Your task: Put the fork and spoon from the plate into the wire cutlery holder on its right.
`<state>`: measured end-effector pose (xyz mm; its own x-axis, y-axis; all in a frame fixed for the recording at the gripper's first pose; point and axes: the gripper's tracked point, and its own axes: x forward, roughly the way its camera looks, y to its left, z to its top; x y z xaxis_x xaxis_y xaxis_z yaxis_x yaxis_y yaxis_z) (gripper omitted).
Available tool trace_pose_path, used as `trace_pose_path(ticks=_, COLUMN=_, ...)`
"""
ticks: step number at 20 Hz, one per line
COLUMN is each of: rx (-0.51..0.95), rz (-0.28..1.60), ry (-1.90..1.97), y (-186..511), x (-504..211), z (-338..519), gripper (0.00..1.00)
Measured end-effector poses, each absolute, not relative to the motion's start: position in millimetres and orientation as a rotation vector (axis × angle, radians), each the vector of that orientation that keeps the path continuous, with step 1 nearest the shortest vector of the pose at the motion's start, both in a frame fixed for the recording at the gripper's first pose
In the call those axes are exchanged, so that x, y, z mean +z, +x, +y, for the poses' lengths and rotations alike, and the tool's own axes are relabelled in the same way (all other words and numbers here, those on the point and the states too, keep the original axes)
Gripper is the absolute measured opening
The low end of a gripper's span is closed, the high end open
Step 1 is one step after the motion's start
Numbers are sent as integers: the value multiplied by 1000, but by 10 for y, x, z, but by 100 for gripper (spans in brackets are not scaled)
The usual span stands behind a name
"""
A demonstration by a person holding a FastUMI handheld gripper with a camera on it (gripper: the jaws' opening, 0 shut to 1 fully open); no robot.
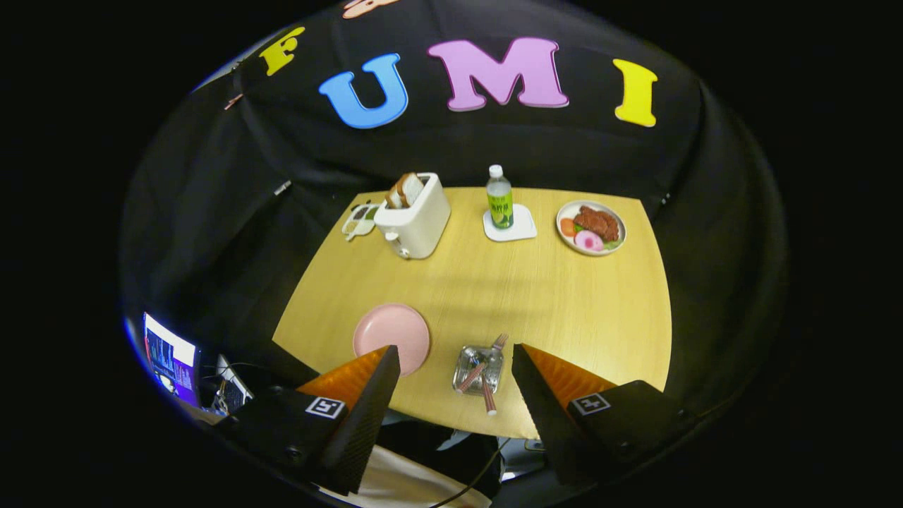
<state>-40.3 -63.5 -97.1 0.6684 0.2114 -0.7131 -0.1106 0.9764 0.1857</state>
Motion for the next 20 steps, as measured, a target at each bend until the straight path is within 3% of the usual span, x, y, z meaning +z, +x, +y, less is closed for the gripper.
trace_pose_path(ticks=9, rx=60, rz=421, ry=122, y=-225, x=-333, z=-448, gripper=99)
trace_pose_path(ticks=20, rx=-3, rz=211, ry=122, y=-54, x=219, z=-613, gripper=99)
